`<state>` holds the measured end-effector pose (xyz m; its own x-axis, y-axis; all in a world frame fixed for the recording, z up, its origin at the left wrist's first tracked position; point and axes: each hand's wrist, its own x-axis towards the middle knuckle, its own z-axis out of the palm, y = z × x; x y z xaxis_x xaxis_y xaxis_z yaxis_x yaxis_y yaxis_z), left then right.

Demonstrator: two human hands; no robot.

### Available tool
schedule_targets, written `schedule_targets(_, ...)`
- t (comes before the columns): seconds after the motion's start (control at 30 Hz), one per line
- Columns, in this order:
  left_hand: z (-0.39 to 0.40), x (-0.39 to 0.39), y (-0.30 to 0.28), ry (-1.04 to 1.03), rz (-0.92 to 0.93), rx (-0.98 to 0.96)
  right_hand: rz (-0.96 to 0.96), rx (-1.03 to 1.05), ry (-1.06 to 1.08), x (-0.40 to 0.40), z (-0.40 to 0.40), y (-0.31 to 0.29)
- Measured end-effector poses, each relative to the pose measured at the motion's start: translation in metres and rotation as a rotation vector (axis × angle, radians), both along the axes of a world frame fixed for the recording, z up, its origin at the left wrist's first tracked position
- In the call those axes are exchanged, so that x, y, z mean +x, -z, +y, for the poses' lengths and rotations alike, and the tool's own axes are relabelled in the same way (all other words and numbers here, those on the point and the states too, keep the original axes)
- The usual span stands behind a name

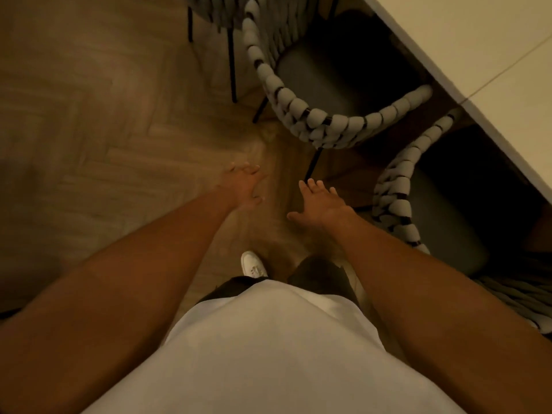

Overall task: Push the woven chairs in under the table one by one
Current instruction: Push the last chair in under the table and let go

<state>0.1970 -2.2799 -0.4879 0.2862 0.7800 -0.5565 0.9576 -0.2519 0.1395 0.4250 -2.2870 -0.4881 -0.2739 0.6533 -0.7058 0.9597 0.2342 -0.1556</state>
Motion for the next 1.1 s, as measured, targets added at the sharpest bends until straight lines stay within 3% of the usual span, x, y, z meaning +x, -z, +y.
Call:
schedule_targets(0.27, 0.036, -0.067, 0.008, -0.105, 0.027, 0.006, 0.008, 0.006, -0.127, -0.065, 0.076, 0.006)
schedule_targets(0.53, 0.14, -0.094, 0.01, -0.117, 0.004, 0.044, 0.052, 0.063, -0.157, -0.102, 0.197, 0.0)
schedule_targets(0.8, 0.249, -0.087, 0.001, -0.038, -0.003, 0.055, 0.176, 0.043, 0.025, -0.106, 0.287, -0.009)
schedule_targets(1.1, 0.35, -0.066, 0.023, 0.319, -0.013, 0.07, 0.164, -0.13, 0.333, -0.087, 0.313, 0.036)
